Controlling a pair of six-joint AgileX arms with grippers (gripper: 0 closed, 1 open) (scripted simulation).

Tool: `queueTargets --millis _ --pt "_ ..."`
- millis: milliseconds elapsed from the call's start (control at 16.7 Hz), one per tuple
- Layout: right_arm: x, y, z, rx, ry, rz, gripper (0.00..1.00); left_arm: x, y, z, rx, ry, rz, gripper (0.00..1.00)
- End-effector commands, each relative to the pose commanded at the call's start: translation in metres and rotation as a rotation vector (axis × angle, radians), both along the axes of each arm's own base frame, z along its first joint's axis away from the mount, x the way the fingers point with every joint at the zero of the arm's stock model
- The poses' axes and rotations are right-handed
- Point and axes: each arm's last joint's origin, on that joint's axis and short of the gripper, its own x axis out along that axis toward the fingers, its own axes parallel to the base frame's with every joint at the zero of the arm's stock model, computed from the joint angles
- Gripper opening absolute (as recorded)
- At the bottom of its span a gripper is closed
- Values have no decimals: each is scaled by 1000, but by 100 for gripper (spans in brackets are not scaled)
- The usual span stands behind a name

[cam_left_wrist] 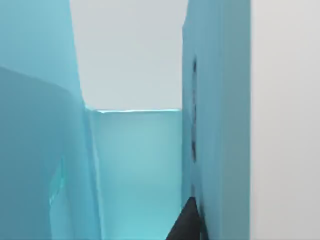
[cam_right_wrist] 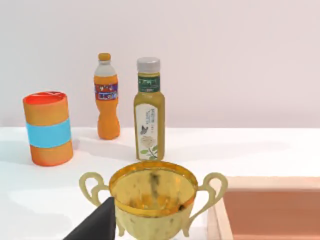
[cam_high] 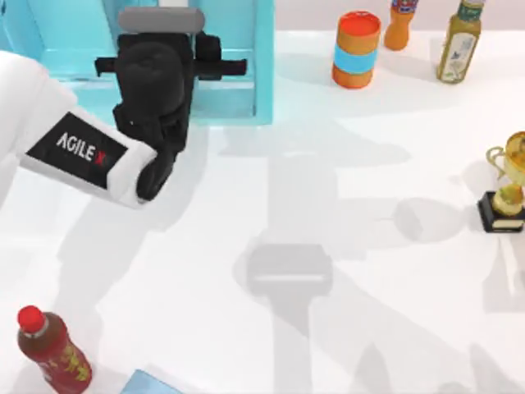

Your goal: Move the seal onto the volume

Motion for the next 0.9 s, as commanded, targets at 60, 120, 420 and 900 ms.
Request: queueTargets --millis 60,120,420,900 --pt "0 0 0 0 0 0 100 -10 -2 17 0 -1 1 0" --pt "0 0 0 0 0 0 100 -22 -4 35 -2 -4 2 0" --pt "0 0 0 0 0 0 100 -100 0 116 -19 -29 -3 0" --pt "0 0 0 0 0 0 100 -173 15 143 -3 -6 -11 0"
